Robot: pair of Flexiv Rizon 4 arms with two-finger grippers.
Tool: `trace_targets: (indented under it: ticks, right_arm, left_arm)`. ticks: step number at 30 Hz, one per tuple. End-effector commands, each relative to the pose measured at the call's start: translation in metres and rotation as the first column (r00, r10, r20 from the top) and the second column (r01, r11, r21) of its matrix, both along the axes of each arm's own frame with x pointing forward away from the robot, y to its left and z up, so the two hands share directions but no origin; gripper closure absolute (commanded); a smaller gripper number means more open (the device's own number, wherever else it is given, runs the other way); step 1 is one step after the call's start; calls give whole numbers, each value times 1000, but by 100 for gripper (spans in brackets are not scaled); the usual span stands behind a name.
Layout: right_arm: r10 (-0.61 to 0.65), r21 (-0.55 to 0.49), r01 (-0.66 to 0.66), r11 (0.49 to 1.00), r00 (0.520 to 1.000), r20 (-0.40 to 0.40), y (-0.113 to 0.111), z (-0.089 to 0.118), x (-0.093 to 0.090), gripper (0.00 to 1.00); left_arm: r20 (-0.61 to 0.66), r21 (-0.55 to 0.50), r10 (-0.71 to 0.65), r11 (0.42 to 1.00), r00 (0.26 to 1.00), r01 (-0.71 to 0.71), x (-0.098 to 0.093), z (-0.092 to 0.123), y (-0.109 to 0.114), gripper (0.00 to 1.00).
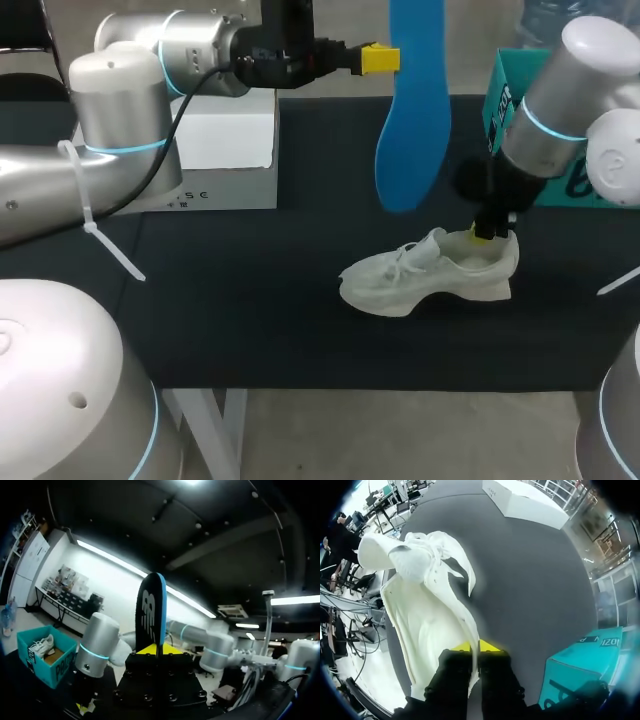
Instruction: Take the shoe out of the shoebox, open the shoe tongue, remove and reinsert the insole, then place the shoe into the shoebox
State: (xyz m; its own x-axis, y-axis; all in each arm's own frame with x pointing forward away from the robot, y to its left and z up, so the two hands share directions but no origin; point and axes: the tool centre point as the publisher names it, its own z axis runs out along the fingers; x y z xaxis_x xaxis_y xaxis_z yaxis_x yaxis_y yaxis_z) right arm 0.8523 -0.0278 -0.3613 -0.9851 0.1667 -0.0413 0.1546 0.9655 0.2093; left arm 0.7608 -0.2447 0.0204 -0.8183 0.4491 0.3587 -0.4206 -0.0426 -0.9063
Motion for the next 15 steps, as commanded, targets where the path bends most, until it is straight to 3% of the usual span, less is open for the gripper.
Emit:
trace_targets:
  ticks: [1,3,15]
  right_arm:
    - [4,-17,-4,1000,1000,-1,-9,24,-13,100]
    - [29,-25,-31,999,996,-80,-8,25,-10,100]
    - [29,-25,-31,999,996,-80,-8,25,-10,100]
  left_arm:
    - [0,1,-1,1000,1000,1,0,0,0,100]
    - [0,1,-1,1000,1000,1,0,0,0,100]
    - [0,1,-1,1000,1000,1,0,0,0,100]
